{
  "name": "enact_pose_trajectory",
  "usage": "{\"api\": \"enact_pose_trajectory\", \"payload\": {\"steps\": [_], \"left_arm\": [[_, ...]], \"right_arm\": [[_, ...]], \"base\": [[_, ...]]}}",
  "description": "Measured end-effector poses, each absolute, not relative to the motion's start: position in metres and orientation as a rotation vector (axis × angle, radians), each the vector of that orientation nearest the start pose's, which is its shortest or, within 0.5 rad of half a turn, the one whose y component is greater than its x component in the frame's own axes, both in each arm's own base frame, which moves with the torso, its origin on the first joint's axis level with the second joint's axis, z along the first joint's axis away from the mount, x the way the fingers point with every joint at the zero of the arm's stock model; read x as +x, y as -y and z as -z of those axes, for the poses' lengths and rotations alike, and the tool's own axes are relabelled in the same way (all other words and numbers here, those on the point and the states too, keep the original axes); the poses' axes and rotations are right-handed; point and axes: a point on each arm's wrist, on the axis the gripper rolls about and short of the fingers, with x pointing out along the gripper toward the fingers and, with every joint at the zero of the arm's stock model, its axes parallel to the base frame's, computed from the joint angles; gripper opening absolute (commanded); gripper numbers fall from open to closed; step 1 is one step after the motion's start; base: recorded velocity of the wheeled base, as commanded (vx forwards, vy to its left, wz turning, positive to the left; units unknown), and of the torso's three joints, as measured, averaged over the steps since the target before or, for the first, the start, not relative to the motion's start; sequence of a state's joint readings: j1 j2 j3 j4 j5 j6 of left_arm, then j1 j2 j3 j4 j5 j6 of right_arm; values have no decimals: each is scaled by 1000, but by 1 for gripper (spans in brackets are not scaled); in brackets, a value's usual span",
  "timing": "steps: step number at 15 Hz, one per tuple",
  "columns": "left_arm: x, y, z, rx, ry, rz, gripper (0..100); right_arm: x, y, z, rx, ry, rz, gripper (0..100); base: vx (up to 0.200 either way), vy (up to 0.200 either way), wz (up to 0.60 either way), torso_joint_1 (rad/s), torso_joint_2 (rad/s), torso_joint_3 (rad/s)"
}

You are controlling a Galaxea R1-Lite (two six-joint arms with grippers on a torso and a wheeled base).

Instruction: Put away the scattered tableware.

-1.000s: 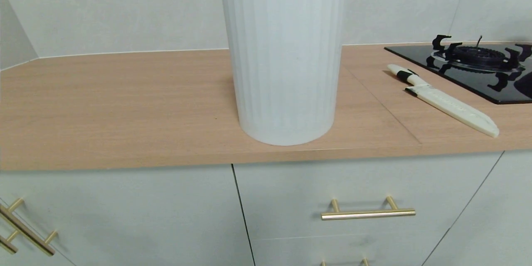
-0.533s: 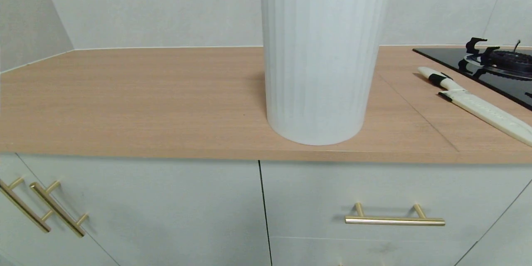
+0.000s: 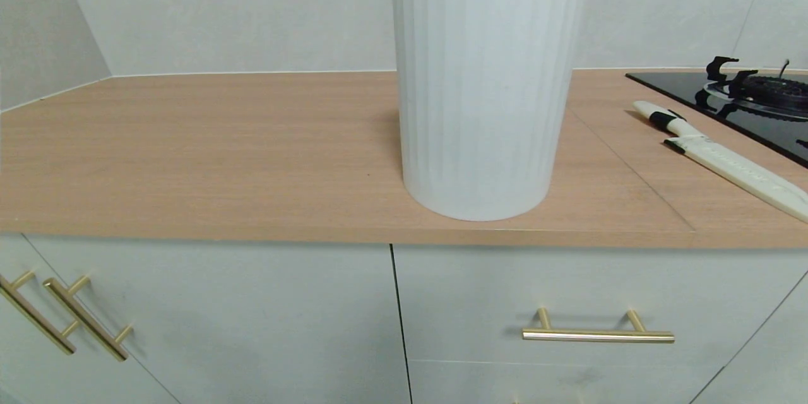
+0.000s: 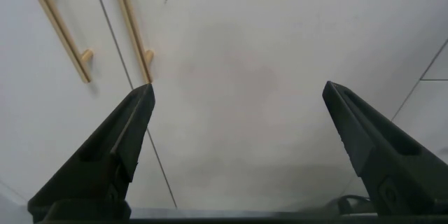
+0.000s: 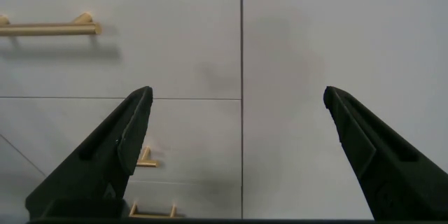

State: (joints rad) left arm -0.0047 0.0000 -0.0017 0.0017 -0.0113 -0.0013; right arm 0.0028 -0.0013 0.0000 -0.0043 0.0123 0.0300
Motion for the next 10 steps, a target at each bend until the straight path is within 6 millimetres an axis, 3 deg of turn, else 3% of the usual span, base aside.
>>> {"api": "enact_pose_trajectory", "payload": {"steps": [6,10], "left_arm": [[-23,0,-76,-1,-1,16,100],[-23,0,-76,-1,-1,16,100]], "right_arm": [[-23,0,-76,32,5,-13,100],[-23,0,-76,34,5,-11,100]], "base": [[0,0,0,4,-17,-11],[0,0,0,94,-267,-265]]}}
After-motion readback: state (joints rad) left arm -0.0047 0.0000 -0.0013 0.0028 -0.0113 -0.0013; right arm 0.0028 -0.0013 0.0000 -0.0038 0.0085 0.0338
